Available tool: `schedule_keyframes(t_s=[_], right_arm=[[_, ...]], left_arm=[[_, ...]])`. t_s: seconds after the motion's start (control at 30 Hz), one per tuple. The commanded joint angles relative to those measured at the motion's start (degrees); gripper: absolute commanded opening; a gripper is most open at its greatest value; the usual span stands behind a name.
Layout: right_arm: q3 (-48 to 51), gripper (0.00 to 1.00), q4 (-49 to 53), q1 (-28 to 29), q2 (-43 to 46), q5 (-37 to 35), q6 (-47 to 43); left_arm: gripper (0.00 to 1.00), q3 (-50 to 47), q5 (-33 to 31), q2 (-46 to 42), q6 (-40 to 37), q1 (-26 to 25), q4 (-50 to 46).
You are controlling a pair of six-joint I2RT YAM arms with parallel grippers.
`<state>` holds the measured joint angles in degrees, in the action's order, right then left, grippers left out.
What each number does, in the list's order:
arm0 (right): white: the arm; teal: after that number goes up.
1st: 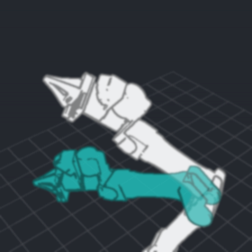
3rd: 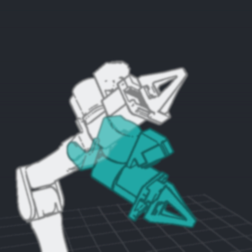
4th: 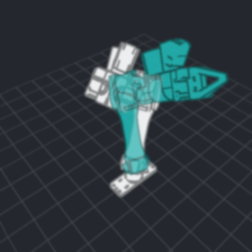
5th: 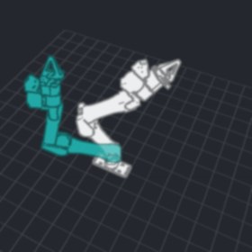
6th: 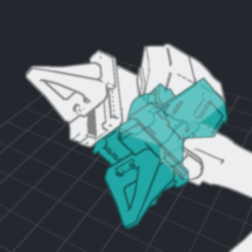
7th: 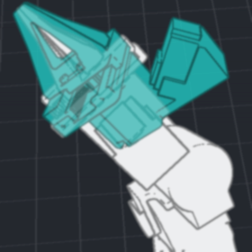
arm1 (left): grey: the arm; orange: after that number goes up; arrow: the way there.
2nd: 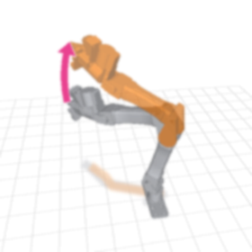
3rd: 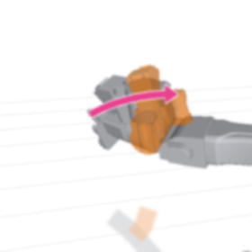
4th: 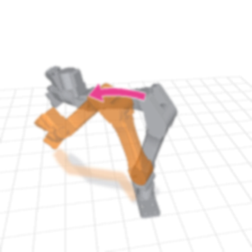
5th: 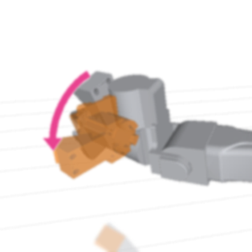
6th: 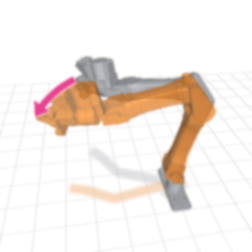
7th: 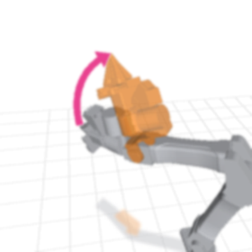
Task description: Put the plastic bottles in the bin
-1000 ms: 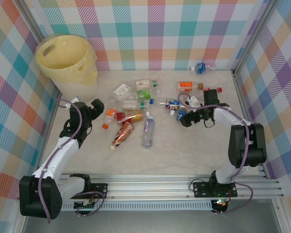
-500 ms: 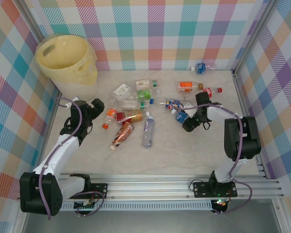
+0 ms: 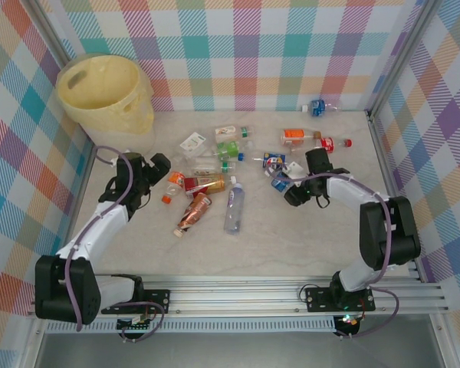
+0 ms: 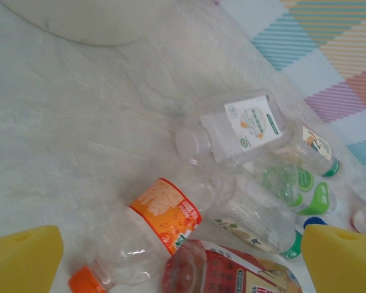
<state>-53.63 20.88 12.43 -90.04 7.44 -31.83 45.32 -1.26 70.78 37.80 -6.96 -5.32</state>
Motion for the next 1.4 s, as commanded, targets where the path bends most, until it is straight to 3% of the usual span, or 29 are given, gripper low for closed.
schedule_keyframes(t_s=[0.0,0.13,0.37,0.57,0.77,1.03,1.2,1.37], right_arm=[[0.1,0.37,-4.9,0.4,3.8,7.3,7.6],[2.5,0.36,-11.2,0.5,9.0,13.4,13.5],[5.8,0.34,-25.7,1.1,12.3,28.7,36.9],[8.1,0.37,-32.7,2.2,11.4,32.0,52.7],[10.6,0.38,-39.0,4.5,10.6,33.2,56.5],[9.7,0.40,-40.2,6.7,8.6,33.8,56.0],[8.3,0.40,-40.7,8.2,6.9,35.5,54.8],[7.9,0.42,-42.1,9.1,6.5,35.6,54.2]], left_arm=[[1.00,2.8,7.9,3.4,0.1,-1.6,0.6],[1.00,5.2,12.3,7.2,0.5,-4.8,2.9],[1.00,10.1,22.2,12.7,-2.2,-11.9,10.9],[1.00,12.7,33.4,15.4,-1.1,-16.6,22.3],[1.00,18.5,33.1,19.6,-2.3,-21.0,20.2],[1.00,23.6,35.2,24.7,-2.7,-24.3,19.5],[1.00,26.7,31.4,26.5,-4.7,-26.6,14.1],[0.95,26.6,29.1,27.4,-3.0,-27.3,15.5]])
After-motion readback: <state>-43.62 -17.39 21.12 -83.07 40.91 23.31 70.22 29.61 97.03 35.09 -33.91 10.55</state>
